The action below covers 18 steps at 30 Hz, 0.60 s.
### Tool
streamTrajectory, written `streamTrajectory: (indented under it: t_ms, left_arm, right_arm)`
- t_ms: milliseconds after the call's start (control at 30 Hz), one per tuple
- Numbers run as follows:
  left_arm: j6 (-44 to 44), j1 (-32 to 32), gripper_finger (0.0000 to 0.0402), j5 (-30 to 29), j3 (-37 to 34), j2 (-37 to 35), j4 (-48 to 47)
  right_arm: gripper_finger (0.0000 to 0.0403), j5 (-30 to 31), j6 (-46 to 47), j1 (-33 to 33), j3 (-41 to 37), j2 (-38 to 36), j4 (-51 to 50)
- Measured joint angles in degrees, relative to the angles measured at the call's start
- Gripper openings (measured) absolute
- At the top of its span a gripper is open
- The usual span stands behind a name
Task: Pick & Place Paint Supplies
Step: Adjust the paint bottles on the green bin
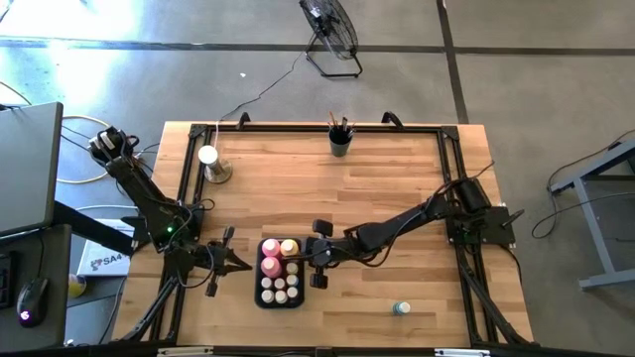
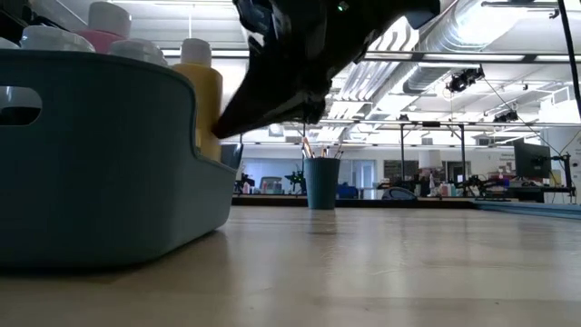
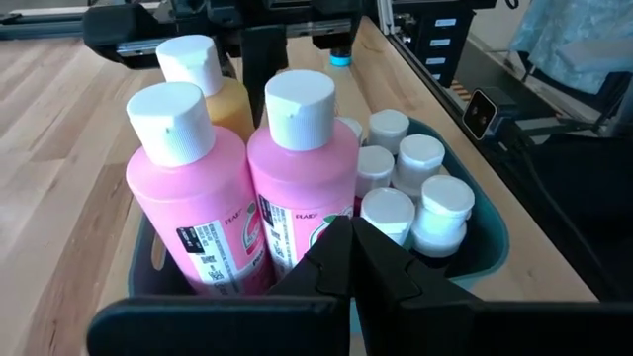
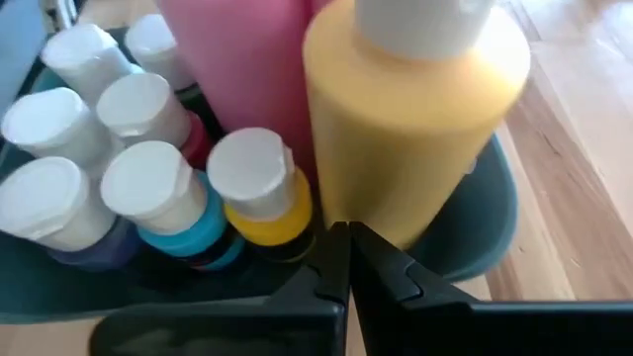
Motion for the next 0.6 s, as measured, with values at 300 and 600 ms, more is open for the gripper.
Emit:
streamTrajectory:
  t_ms: [300, 600]
  left_arm:
    - [0.0, 0.0, 0.0, 0.0, 0.0, 0.0, -0.1]
    - [0.0, 0.0, 0.0, 0.0, 0.0, 0.0, -0.1]
  right_arm:
    - [0.0002, -1.1, -1.1, -1.0, 0.0, 0.0, 1.8]
    - [0.0002, -2.9, -1.0, -1.6, 0.0, 0.0, 0.6]
